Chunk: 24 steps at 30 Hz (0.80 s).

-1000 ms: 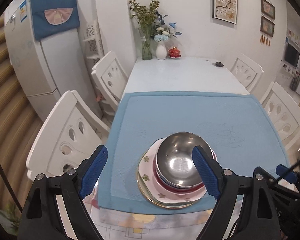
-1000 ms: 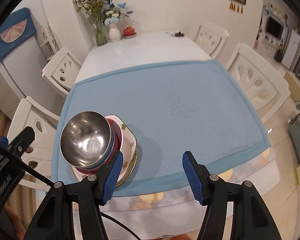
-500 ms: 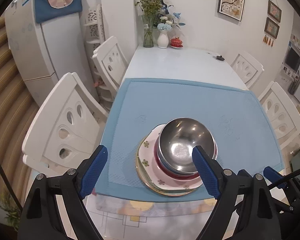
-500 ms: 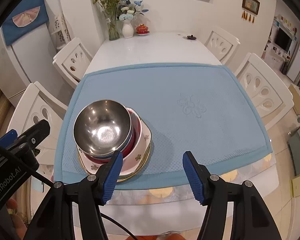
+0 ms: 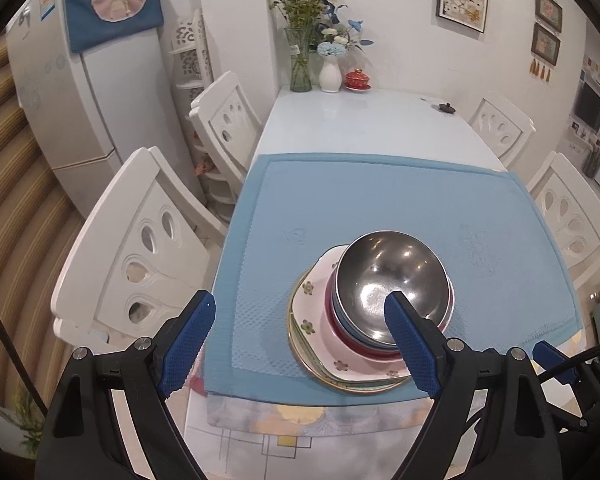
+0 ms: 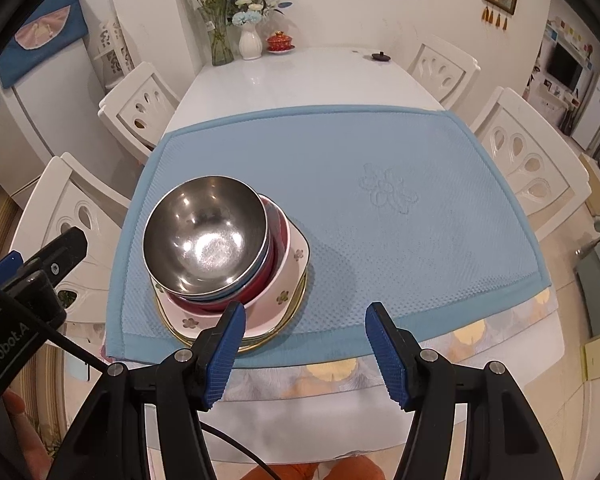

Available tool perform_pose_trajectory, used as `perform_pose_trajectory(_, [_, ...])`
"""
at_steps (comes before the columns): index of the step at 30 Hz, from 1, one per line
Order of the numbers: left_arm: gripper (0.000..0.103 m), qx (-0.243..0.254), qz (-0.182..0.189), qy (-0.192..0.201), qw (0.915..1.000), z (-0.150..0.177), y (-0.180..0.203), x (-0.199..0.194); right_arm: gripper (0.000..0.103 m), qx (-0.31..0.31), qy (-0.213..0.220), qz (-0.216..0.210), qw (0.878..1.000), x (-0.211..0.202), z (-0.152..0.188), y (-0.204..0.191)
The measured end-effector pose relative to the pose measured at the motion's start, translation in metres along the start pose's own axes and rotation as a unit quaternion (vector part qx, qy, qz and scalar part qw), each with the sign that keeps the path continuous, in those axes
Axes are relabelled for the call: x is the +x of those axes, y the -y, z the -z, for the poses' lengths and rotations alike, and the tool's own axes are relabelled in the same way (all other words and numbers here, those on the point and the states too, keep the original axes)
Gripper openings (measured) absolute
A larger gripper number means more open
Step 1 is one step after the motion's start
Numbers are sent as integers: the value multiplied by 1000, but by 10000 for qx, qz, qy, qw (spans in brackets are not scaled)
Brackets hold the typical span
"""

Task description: Organize plates and bowls

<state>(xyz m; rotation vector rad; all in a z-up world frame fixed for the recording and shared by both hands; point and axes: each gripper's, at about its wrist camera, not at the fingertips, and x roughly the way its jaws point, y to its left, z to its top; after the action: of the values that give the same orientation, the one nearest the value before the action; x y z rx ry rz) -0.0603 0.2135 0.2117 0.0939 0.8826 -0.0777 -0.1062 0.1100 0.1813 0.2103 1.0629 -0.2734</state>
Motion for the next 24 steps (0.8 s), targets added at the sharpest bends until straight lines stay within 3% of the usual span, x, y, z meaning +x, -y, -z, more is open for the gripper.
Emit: perform_pose_trajectory(24, [86,244,111,-80,9996,-1,5,9,60,211,-118,123,9996,8,4,-6])
